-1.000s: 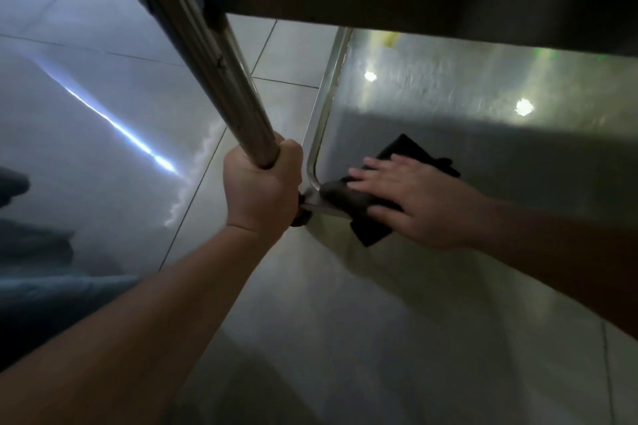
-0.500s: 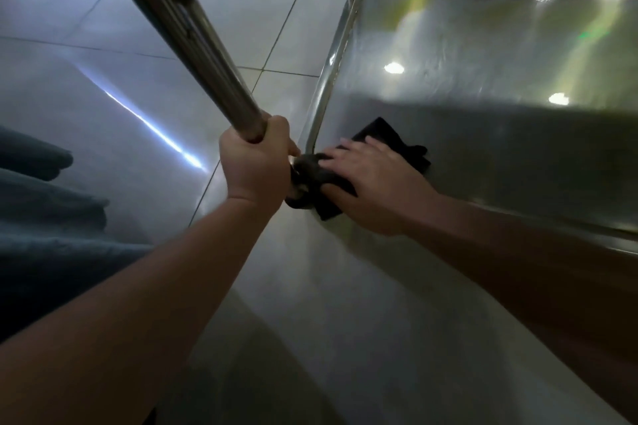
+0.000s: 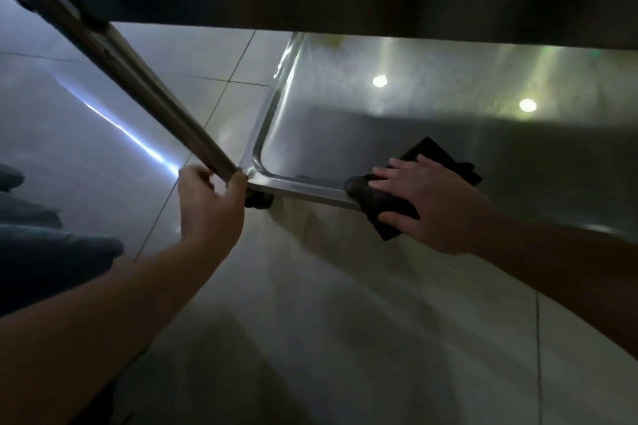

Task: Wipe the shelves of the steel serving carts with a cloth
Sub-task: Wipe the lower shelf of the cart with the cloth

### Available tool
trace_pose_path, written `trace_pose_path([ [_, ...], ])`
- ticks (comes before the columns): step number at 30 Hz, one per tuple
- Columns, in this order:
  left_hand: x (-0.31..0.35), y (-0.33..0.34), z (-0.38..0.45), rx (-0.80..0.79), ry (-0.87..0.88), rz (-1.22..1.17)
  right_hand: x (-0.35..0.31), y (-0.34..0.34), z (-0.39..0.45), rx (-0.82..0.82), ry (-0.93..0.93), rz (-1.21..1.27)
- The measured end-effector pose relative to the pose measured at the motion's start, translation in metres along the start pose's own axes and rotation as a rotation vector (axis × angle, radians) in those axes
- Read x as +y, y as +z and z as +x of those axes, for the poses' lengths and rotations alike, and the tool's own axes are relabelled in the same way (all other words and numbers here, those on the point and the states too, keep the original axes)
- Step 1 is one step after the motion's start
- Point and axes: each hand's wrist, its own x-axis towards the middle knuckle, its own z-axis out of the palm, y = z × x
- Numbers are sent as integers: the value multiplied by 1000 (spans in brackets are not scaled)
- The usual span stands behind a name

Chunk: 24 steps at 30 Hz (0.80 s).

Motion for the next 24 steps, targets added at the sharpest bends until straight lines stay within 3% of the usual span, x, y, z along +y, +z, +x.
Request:
trace_pose_path([
  [2, -1, 9, -25, -24, -110, 49, 11, -2, -16, 0, 20, 7],
  [4, 10, 23, -48, -114, -87, 76, 22, -4, -31, 7, 34, 13],
  [9, 58, 56, -92, -427, 268, 128, 55, -6, -78, 7, 85, 0],
  [13, 75, 74, -105, -512, 609, 196, 85, -12, -120, -7, 121, 13],
  [24, 136, 144, -162, -770, 910, 481, 164, -31, -238, -13, 292, 21],
])
